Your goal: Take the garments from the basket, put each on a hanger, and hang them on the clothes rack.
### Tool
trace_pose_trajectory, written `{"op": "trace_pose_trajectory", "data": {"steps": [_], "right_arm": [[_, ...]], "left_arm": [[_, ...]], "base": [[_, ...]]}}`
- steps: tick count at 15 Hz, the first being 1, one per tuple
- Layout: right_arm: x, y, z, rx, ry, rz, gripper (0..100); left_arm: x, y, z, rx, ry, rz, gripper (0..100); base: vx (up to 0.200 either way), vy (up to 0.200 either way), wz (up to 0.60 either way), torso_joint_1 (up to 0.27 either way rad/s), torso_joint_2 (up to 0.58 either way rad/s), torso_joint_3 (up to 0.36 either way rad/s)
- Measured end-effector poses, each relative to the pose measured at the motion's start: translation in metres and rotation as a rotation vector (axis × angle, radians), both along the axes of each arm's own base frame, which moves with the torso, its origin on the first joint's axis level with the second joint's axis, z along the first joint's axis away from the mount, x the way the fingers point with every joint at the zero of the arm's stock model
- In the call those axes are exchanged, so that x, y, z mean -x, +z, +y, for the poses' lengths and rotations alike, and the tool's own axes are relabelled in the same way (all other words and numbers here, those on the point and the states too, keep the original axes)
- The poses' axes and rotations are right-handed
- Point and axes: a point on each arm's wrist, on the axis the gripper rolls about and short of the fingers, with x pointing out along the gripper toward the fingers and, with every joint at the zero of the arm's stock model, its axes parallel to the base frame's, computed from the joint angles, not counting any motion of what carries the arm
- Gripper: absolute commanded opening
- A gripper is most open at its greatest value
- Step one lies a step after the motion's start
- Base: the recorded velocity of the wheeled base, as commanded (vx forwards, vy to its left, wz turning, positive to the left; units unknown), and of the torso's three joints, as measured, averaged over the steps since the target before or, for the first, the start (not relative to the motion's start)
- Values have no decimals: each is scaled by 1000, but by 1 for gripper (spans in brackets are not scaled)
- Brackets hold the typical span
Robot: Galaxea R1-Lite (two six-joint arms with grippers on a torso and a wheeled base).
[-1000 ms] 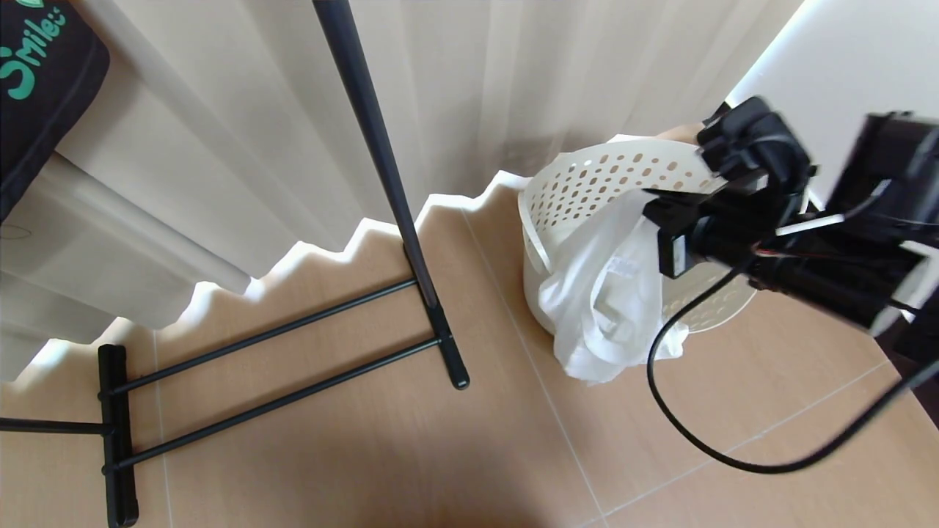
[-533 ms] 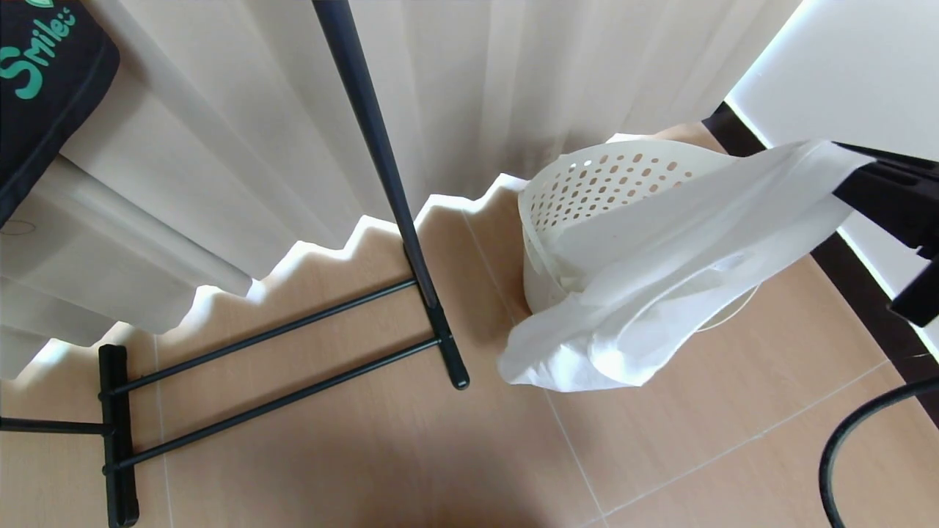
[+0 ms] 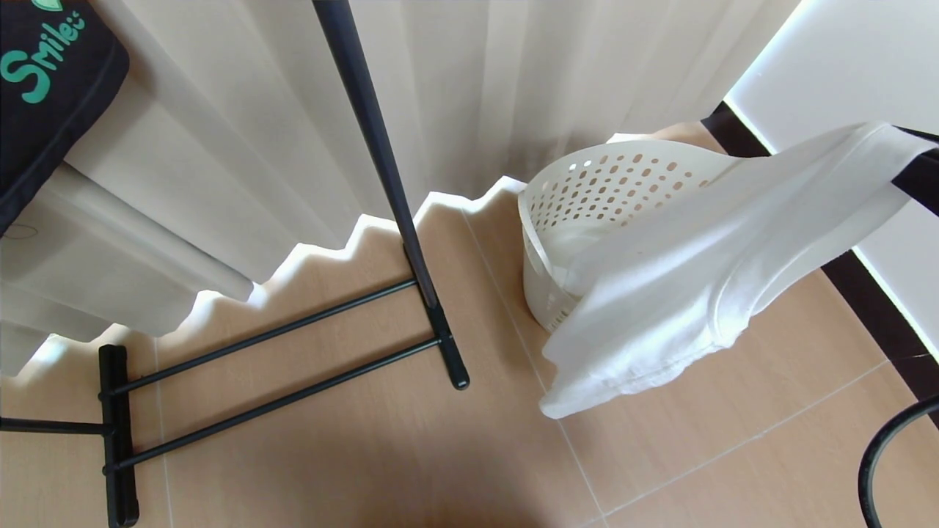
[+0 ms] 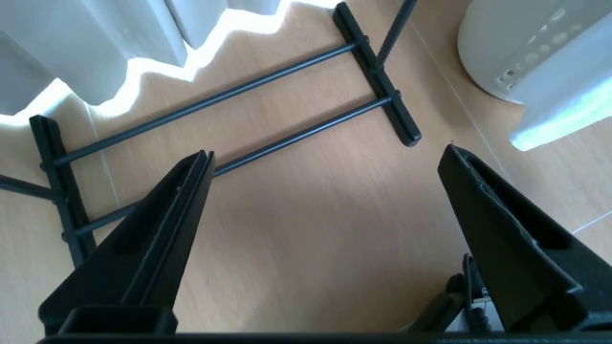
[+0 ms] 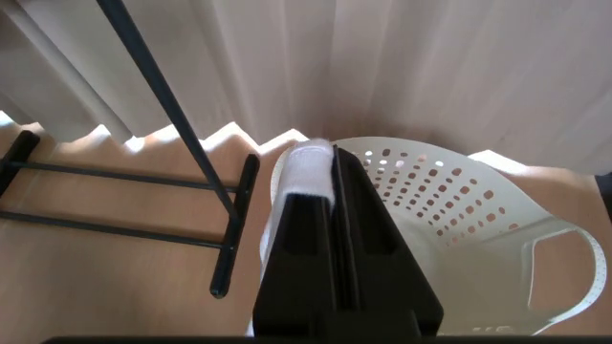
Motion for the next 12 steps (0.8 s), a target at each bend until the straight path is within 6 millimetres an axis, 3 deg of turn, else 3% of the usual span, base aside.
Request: {"op": "trace_pose_trajectory", "data": {"steps": [4,12], "right_arm": [[-3,-1,-3,2,-26,2,0],[-10,-4,3,18,5,18,0]], "left_arm": [[0,0,0,0,0,2,100],[0,0,0,9,5,1,100]], "base": [[0,0,0,0,1,57],[0,0,0,2,0,196]]}}
